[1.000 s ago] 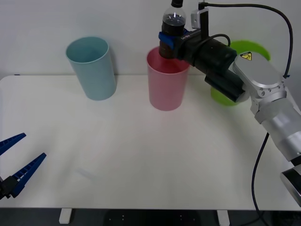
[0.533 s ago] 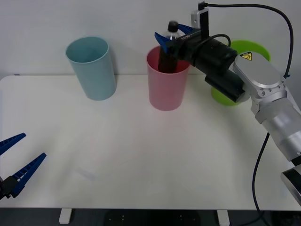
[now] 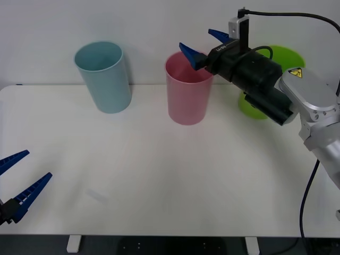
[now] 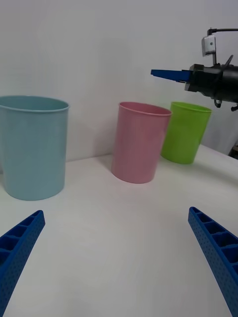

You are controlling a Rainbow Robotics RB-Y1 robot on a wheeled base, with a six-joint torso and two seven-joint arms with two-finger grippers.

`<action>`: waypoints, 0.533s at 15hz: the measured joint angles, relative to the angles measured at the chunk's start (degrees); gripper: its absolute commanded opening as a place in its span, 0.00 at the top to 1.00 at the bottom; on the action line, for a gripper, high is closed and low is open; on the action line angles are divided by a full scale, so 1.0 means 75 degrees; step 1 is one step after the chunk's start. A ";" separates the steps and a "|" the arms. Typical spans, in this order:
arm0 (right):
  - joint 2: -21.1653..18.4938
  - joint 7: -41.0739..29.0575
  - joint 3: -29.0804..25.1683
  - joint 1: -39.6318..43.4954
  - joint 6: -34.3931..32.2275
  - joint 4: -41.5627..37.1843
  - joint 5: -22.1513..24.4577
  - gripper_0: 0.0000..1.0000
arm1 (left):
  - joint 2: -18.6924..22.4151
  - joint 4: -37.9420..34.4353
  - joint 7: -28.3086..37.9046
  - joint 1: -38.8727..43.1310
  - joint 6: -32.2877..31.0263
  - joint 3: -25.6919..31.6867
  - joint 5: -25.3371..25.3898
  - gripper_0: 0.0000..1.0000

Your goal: Grasp the object on the table and drop it into the matching bin: aluminum can to the light blue bin, PET bottle to the pink bin.

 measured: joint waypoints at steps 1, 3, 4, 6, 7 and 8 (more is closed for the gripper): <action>-0.0149 0.0023 -0.0006 0.0260 0.0000 -0.0347 -0.0115 0.00 | 0.0000 0.0000 0.0000 0.0000 0.0000 0.0000 0.0000 0.00; -0.0450 0.0078 -0.0012 0.0745 0.0000 -0.0976 -0.0371 0.00 | 0.0000 0.0000 0.0000 0.0000 0.0000 0.0000 0.0000 0.00; -0.0617 0.0115 -0.0022 0.0982 0.0000 -0.1259 -0.0524 0.00 | 0.0000 0.0000 0.0000 0.0000 0.0000 0.0000 0.0000 0.00; -0.0931 0.0202 -0.0062 0.1424 0.0001 -0.1774 -0.0788 0.00 | 0.0000 0.0000 0.0000 0.0000 0.0000 0.0000 0.0000 0.00; -0.1094 0.0265 -0.0089 0.1668 0.0001 -0.2047 -0.0926 0.00 | 0.0000 0.0000 0.0000 0.0000 0.0000 0.0000 0.0000 0.00; -0.1221 0.0326 -0.0145 0.1903 -0.0006 -0.2290 -0.1033 0.00 | 0.0000 0.0000 0.0000 0.0000 0.0000 0.0000 0.0000 0.00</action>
